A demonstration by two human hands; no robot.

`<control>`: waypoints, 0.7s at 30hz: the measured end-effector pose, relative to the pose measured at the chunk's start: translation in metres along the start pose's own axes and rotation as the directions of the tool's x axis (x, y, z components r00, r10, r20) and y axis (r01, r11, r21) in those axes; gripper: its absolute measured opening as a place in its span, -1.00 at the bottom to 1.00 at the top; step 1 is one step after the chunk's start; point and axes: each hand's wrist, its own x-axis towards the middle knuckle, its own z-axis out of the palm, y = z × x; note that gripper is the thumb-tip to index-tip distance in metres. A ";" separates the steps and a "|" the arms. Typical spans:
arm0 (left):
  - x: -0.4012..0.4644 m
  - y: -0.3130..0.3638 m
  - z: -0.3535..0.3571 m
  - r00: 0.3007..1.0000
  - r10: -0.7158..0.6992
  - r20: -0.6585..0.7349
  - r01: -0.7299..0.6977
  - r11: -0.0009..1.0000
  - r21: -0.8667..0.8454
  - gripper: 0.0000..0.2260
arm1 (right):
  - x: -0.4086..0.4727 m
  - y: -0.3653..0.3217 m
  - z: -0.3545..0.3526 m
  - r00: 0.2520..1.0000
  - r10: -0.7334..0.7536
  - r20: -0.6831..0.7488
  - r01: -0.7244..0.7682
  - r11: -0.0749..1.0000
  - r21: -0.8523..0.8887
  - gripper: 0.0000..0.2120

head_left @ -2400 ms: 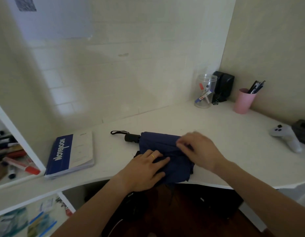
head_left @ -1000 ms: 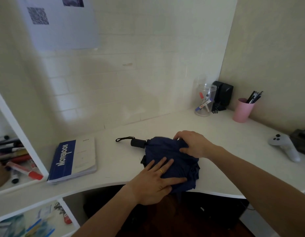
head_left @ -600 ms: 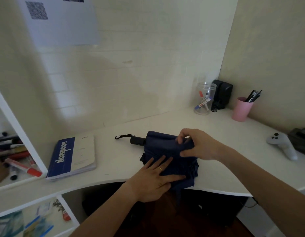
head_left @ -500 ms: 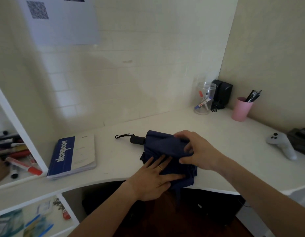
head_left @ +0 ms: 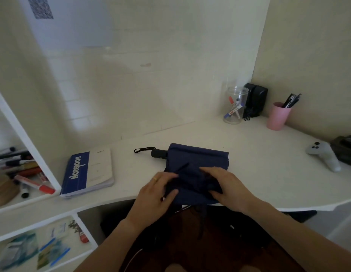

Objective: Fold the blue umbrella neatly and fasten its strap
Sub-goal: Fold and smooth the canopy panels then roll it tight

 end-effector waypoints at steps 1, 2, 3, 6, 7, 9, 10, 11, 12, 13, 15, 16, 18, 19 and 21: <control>0.004 0.004 -0.001 0.991 -0.079 -0.104 0.069 0.993 -0.098 -0.54 | -0.001 0.000 0.001 0.999 -0.038 -0.002 0.038 0.999 -0.036 -0.42; 0.011 0.007 -0.003 0.979 -0.125 -0.160 0.103 0.985 -0.136 -0.40 | -0.001 0.000 0.001 0.997 -0.081 -0.001 0.081 0.994 -0.080 -0.46; 0.019 0.009 -0.005 0.981 -0.103 -0.162 0.089 0.992 -0.091 -0.26 | -0.001 -0.001 0.001 0.992 -0.127 0.002 0.126 0.985 -0.120 -0.49; 0.043 0.003 -0.010 0.979 0.173 0.111 -0.192 0.962 0.193 -0.21 | -0.001 0.001 -0.003 0.969 -0.247 0.011 0.245 0.953 -0.178 -0.57; 0.049 0.001 -0.012 0.948 0.235 0.215 -0.283 0.931 0.230 -0.35 | 0.000 0.001 -0.005 0.963 -0.268 0.010 0.266 0.947 -0.179 -0.59; 0.054 0.000 -0.014 0.915 0.214 0.341 -0.304 0.923 0.235 -0.67 | 0.000 0.005 -0.009 0.968 -0.250 0.001 0.247 0.954 -0.172 -0.60; 0.054 -0.001 -0.014 0.918 0.174 0.356 -0.262 0.940 0.217 -0.76 | -0.001 0.007 -0.011 0.975 -0.223 -0.008 0.219 0.963 -0.158 -0.60; 0.052 -0.003 -0.016 0.927 0.140 0.348 -0.216 0.958 0.188 -0.80 | -0.002 0.011 -0.013 0.979 -0.201 -0.018 0.197 0.970 -0.142 -0.62; 0.050 -0.004 -0.019 0.935 0.119 0.335 -0.183 0.969 0.167 -0.82 | -0.003 0.014 -0.015 0.981 -0.193 -0.027 0.188 0.974 -0.128 -0.66; 0.047 -0.008 -0.021 0.936 0.108 0.335 -0.168 0.974 0.155 -0.81 | -0.004 0.017 -0.016 0.980 -0.197 -0.036 0.191 0.974 -0.122 -0.70; 0.044 -0.014 -0.024 0.923 0.087 0.375 -0.155 0.975 0.156 -0.80 | -0.007 0.022 -0.016 0.975 -0.215 -0.048 0.208 0.970 -0.128 -0.74; 0.043 -0.015 -0.024 0.916 0.077 0.393 -0.153 0.974 0.166 -0.80 | -0.009 0.023 -0.016 0.971 -0.233 -0.052 0.224 0.964 -0.142 -0.75; 0.044 -0.010 -0.023 0.904 0.043 0.425 -0.124 0.979 0.164 -0.82 | -0.014 0.026 -0.015 0.962 -0.265 -0.066 0.252 0.955 -0.158 -0.77; 0.044 -0.007 -0.024 0.902 0.017 0.432 -0.095 0.983 0.159 -0.83 | -0.017 0.029 -0.015 0.958 -0.276 -0.076 0.262 0.952 -0.155 -0.78; 0.048 -0.002 -0.026 0.899 -0.058 0.435 -0.002 0.991 0.136 -0.79 | -0.023 0.036 -0.014 0.944 -0.315 -0.102 0.297 0.942 -0.157 -0.81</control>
